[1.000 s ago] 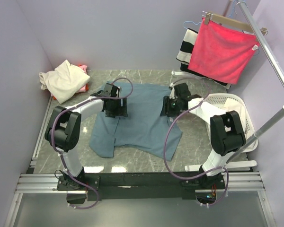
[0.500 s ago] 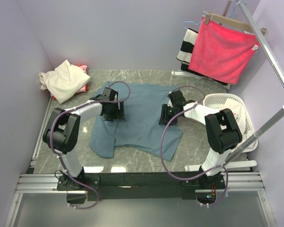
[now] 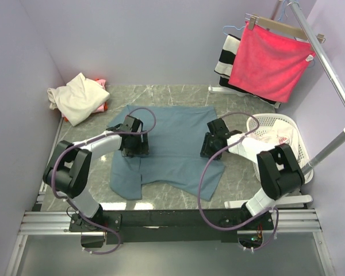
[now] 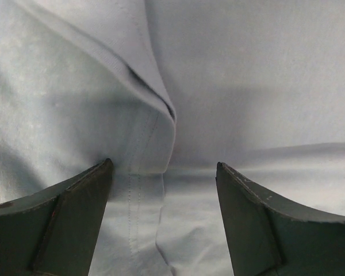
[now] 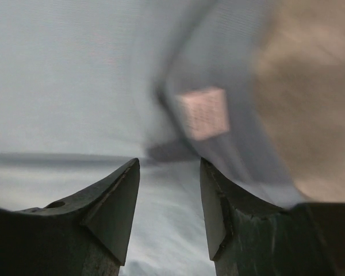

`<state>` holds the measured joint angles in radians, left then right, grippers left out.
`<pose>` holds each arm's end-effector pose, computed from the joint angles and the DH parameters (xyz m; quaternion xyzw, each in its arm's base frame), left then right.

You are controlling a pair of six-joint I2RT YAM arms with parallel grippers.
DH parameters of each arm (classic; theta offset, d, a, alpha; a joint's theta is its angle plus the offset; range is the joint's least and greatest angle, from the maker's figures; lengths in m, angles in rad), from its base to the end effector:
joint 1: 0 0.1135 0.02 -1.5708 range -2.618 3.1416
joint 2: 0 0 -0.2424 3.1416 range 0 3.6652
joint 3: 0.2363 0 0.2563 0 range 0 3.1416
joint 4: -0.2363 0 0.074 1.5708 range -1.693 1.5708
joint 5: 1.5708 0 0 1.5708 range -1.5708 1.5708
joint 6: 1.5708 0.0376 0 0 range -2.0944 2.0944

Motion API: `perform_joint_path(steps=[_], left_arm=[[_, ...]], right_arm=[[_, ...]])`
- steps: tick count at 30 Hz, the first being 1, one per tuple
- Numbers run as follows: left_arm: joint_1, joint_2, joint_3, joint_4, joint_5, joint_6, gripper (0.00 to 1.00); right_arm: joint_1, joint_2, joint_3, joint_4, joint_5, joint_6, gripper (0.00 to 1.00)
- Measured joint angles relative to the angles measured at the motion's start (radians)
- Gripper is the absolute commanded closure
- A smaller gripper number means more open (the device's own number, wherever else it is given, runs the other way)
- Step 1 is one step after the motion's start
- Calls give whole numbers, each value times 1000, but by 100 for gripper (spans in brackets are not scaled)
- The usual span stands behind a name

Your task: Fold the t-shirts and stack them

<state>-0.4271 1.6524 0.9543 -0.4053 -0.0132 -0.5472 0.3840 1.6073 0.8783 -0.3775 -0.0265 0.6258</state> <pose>0.2910 -0.1319 0.1413 -0.0599 0.9710 -0.1027 0.2076 0.2821 0.1150 0.1347 0.1143 0.9664 0.1226 0.1951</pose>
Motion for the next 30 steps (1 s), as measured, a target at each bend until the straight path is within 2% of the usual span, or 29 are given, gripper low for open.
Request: perform_joint_path(steps=[2,5,6,7,14,17,20,23,26,30], left_arm=[[-20,-24,-21,-24,-10,-16,25],[-48,-32,-27,-58,-37,-30,39],[-54,-31,-26,-63,-46,-37,50],[-58,-26,-22,-74,-59,-43,55],[-115,38,45,-131,-171,-69,75],[-136,61,71,-149,-209,-78,87],[-153,69,85,-161,-238,-85,89],[-161,72,91,-170,-251,-86,86],[-164,72,97,-187,-257,-88,99],[-166,71,105,-211,-265,-90,99]], right_arm=[[3,-38,-29,-43,46,13,46],[2,-58,-42,-108,94,18,46],[2,-58,-41,-116,102,18,46],[2,-58,-40,-121,108,17,46],[2,-59,-31,-154,130,0,47],[6,-61,-27,-163,130,-19,50],[21,-75,-22,-170,131,-42,52],[61,-100,5,-174,114,-72,52],[97,-130,27,-137,55,-102,55],[111,-125,27,-90,-46,-124,58]])
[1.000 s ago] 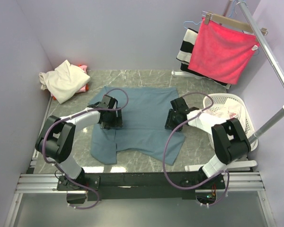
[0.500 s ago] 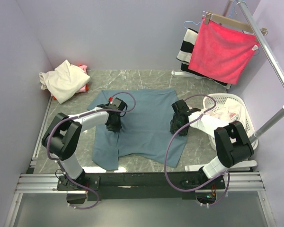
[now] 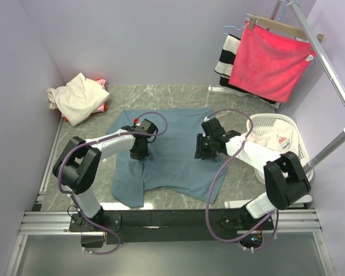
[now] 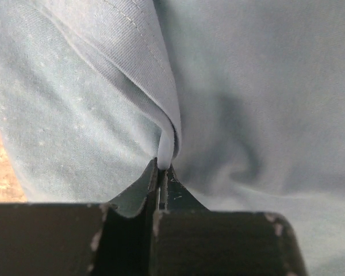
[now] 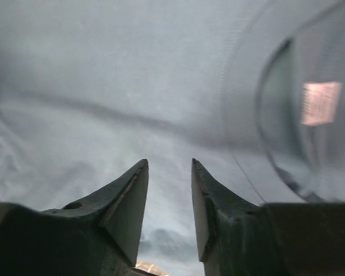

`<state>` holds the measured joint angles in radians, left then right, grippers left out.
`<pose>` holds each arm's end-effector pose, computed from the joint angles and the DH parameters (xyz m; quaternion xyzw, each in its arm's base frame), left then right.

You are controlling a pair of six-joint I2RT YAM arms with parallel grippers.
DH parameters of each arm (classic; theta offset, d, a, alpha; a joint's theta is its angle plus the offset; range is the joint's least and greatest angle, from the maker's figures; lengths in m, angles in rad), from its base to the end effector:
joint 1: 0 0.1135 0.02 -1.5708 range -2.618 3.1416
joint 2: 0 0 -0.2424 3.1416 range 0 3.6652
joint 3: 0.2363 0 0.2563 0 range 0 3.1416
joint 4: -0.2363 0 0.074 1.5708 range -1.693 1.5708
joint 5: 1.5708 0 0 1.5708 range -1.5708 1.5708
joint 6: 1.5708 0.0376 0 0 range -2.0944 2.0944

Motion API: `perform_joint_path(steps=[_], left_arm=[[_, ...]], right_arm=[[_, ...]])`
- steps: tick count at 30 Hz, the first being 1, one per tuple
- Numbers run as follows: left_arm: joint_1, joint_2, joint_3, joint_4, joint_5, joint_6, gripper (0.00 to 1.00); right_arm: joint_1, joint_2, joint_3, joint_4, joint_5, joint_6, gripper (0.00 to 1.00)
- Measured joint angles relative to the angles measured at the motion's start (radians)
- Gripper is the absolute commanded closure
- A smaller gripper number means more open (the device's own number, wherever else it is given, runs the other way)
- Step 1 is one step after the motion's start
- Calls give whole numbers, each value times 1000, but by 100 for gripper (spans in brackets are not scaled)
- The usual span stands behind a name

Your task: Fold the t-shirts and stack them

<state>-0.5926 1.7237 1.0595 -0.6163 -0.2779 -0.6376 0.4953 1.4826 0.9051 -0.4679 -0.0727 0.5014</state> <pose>0.2726 -0.1711 0.1412 -0.0421 0.9792 0.0293 0.1961 0.2592 0.1431 0.1727 -0.0065 0.9651 0.1549 0.2112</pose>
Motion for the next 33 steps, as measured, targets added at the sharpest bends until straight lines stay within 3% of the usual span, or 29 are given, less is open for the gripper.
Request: perform_joint_path(steps=[8,12,21,28,30,33], left_arm=[[0,-16,43,-62,-16,11,99],[31,-66,74,-126,-54,18,99],[306,-157,96,-314,-198,24,99],[434,-143,66,-401,-218,17,99],[474,-135,66,-409,-212,16,87],[567,-121,66,-413,-192,31,38]], right_arm=[[-1,167,10,34,-94,4,69],[-4,182,19,41,-94,15,69],[-4,182,24,27,-86,15,69],[-5,184,25,26,-86,0,69],[-7,184,25,26,-87,-4,68],[-10,184,25,27,-92,-12,64]])
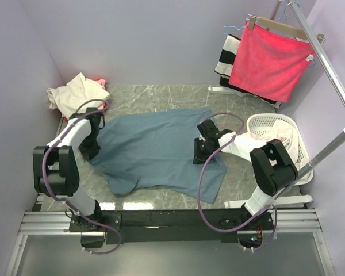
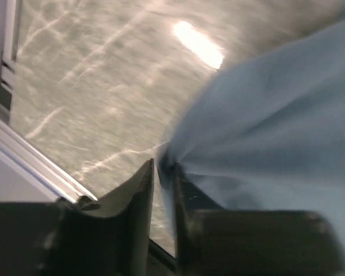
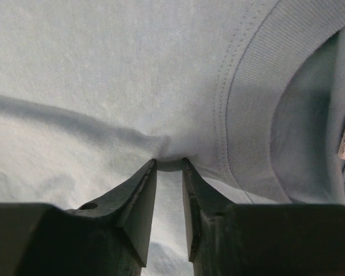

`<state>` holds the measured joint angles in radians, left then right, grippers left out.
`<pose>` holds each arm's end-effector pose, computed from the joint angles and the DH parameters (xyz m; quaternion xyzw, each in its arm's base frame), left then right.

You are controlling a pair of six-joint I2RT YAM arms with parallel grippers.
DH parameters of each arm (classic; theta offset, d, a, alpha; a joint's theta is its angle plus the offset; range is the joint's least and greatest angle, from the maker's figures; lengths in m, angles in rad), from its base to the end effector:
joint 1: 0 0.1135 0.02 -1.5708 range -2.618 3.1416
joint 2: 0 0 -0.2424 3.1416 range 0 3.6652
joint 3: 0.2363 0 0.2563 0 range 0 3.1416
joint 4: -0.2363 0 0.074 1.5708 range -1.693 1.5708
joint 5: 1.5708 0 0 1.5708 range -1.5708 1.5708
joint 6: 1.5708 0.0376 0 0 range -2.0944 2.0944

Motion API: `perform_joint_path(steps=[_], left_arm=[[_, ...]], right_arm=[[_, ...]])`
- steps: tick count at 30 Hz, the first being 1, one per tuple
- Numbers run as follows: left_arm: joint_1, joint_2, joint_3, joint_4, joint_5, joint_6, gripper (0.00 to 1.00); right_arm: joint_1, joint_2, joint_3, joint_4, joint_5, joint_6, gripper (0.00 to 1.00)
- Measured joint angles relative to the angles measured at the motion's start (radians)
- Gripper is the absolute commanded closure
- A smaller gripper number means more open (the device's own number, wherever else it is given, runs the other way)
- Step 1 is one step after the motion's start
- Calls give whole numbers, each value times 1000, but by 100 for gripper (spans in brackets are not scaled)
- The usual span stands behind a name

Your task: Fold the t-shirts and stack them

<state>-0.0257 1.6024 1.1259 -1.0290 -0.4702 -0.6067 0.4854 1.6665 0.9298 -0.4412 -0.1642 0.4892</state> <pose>0.2840 0.0097 0.1875 -0.2857 0.9291 0.2114 0.1026 0.2718 0.1503 0.1292 -0.0141 0.9775 0.1622 0.1342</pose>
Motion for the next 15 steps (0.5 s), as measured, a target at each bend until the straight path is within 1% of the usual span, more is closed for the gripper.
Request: perform_joint_path(steps=[1,2,4,6,10,15], left_arm=[[22,8,0,-1,2,15,18],[47,23,3,-5,-1,16,1],[66,56,15,-5,-10,32,1],[66,89,39,-9,-20,39,0],[61,108,126,4,-28,60,1],[61,100,230,106,0,91,1]], right_arm=[[-1,0,0,0,-4,-5,60],[-2,-1,0,0,-8,-10,59],[-2,-5,1,-2,-10,-23,56],[-2,-10,3,-13,-1,-39,55],[-24,-30,8,-65,49,-69,54],[-99,-95,67,-122,93,-92,53]])
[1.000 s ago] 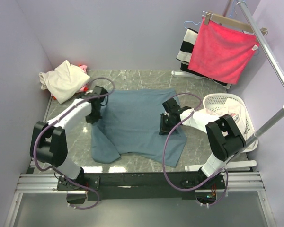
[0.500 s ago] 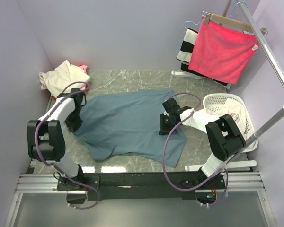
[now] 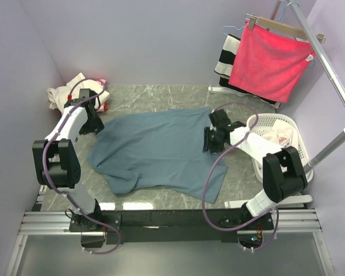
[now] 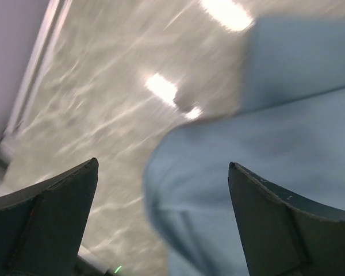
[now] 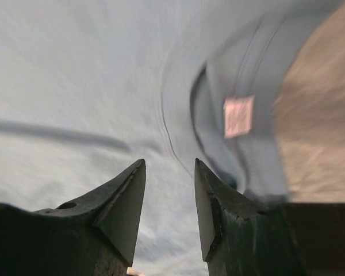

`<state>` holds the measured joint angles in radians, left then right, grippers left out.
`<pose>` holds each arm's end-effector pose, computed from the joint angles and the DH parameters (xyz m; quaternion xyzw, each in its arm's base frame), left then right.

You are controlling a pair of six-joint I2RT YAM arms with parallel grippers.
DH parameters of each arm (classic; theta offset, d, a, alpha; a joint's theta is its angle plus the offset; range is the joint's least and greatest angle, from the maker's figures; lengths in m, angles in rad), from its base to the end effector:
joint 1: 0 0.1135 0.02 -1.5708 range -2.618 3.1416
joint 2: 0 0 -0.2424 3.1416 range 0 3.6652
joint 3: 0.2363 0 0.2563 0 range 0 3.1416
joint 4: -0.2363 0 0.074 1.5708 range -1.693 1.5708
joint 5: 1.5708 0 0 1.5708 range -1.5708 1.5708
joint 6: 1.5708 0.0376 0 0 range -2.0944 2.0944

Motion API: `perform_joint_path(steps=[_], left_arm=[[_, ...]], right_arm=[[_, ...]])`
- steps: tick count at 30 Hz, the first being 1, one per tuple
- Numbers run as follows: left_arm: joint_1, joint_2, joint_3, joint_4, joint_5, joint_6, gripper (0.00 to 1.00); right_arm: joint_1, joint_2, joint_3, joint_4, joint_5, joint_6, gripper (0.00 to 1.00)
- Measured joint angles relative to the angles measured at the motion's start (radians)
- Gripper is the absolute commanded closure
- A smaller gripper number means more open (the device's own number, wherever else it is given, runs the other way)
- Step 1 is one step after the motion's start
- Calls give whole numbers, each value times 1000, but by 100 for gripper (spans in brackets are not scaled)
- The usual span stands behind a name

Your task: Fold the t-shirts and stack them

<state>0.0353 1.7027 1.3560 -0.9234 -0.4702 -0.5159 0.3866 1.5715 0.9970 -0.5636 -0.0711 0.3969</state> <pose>0.3377 0.0290 0.2229 -0.2952 0.9157 0.1890 0.1963 0.2849 0.1189 0.1696 -0.0026 0.9761 0.1140 0.1850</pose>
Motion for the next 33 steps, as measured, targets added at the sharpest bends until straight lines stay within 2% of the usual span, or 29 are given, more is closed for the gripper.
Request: perform_joint_path(steps=[6,12,22,25,28,29,31,32,33], left_arm=[[4,53,64,155,151,35,1],[44,189,55,305,296,42,1],[115,272,55,429,367,21,2],[125,309,64,437,373,28,11],[126,313,70,453,394,24,30],[126,314,70,455,398,24,50],[128,318,70,459,406,18,70],[130,322,70,461,413,21,90],[134,325,72,464,422,22,99]], right_arm=[[-61,-20,132,5,36,-34,53],[-107,-11,161,3,41,-55,53],[-145,28,161,1,8,-55,54],[-144,42,161,2,-21,-54,55],[-144,48,161,2,-45,-55,57],[-144,49,161,2,-53,-55,57],[-144,49,159,4,-75,-57,59],[-144,49,156,9,-90,-59,60],[-144,51,151,14,-117,-63,61]])
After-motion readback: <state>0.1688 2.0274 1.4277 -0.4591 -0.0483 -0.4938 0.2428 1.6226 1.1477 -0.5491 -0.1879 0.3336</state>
